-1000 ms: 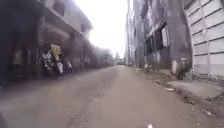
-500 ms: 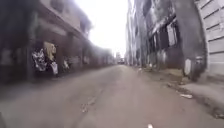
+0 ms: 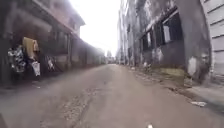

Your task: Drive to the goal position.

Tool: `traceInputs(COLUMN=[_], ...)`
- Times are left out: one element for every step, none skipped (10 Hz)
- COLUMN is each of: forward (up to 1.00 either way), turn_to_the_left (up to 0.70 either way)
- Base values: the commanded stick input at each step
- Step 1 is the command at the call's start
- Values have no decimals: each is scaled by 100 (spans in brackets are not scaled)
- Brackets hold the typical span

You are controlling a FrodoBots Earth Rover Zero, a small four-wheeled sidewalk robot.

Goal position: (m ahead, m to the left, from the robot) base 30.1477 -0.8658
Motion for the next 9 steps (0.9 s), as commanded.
traceInputs(forward=[100,100,100,100,100,100,100,100,100], turn_to_the_left=[0,0,0,0,0,0,0,0,0])
